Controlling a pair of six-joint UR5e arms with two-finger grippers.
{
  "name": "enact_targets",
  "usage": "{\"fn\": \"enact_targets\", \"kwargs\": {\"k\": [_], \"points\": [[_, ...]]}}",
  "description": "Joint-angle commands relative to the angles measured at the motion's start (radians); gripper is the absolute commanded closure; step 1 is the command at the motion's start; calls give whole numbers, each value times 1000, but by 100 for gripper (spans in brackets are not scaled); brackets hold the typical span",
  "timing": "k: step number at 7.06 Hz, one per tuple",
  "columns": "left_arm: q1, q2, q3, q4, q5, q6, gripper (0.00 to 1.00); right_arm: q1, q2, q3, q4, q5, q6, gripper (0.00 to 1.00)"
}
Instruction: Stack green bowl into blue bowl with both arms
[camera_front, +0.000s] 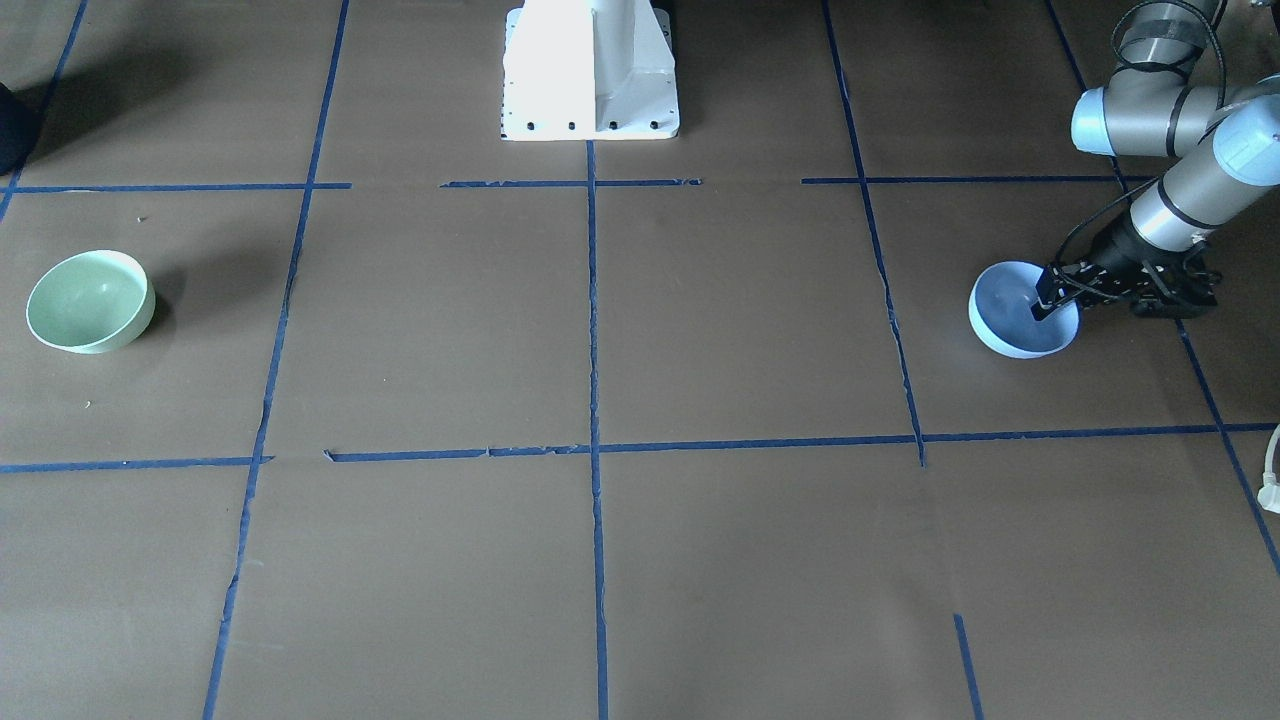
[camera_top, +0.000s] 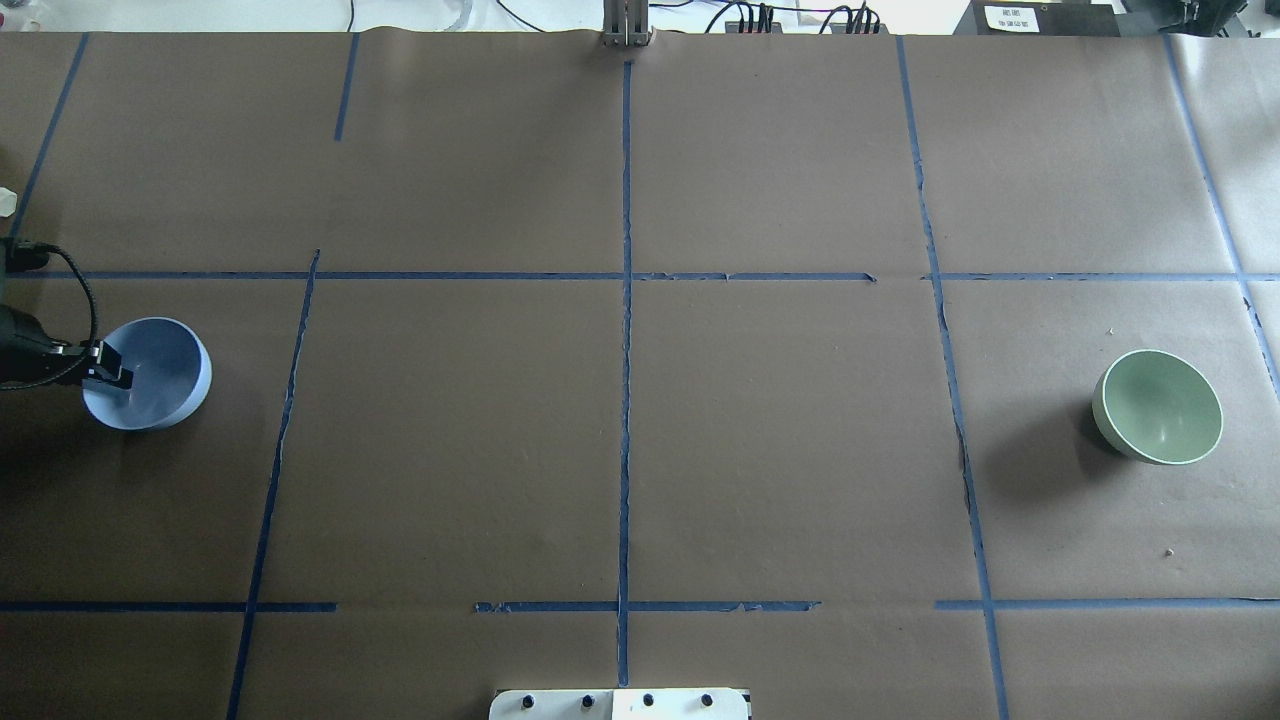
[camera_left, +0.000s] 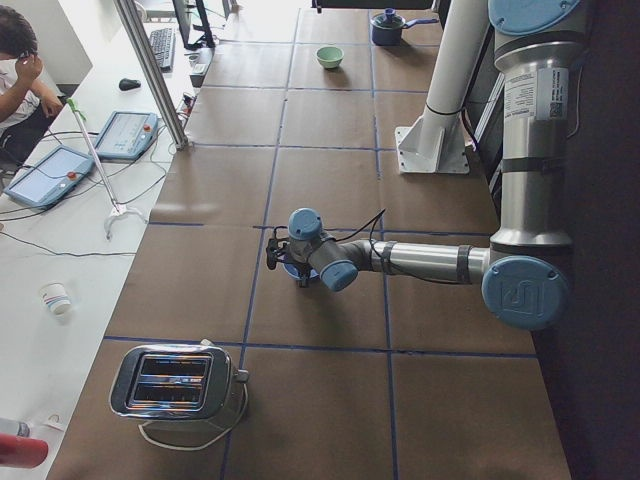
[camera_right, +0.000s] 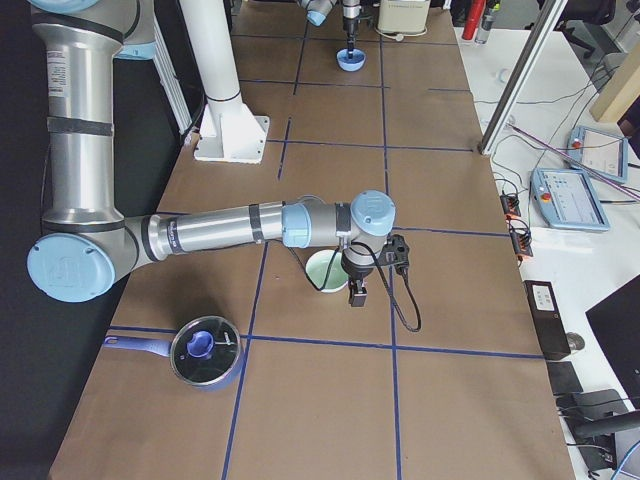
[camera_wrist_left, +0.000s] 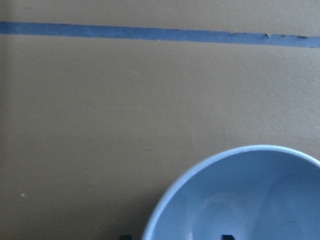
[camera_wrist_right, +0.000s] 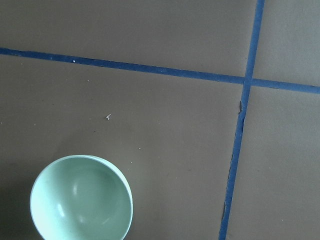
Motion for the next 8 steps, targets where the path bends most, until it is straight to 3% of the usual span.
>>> {"fn": "enact_targets", "kwargs": {"k": [1, 3, 5, 6, 7, 8], "points": [[63, -113, -62, -65, 5, -291, 100, 0, 2, 6, 2, -2, 0, 0], [154, -317, -87, -57, 18, -546, 100, -2, 15, 1, 0, -3, -2, 0], [295, -503, -86, 99, 193, -635, 100, -6, 29, -3, 0, -6, 0, 0], [437, -627, -71, 266, 375, -658, 100, -9, 29, -4, 0, -5, 0, 0], [526, -672, -48, 319, 490, -655, 100, -9, 29, -4, 0, -5, 0, 0], [544, -680, -28, 321, 520, -652, 100, -12, 29, -5, 0, -5, 0, 0]]}}
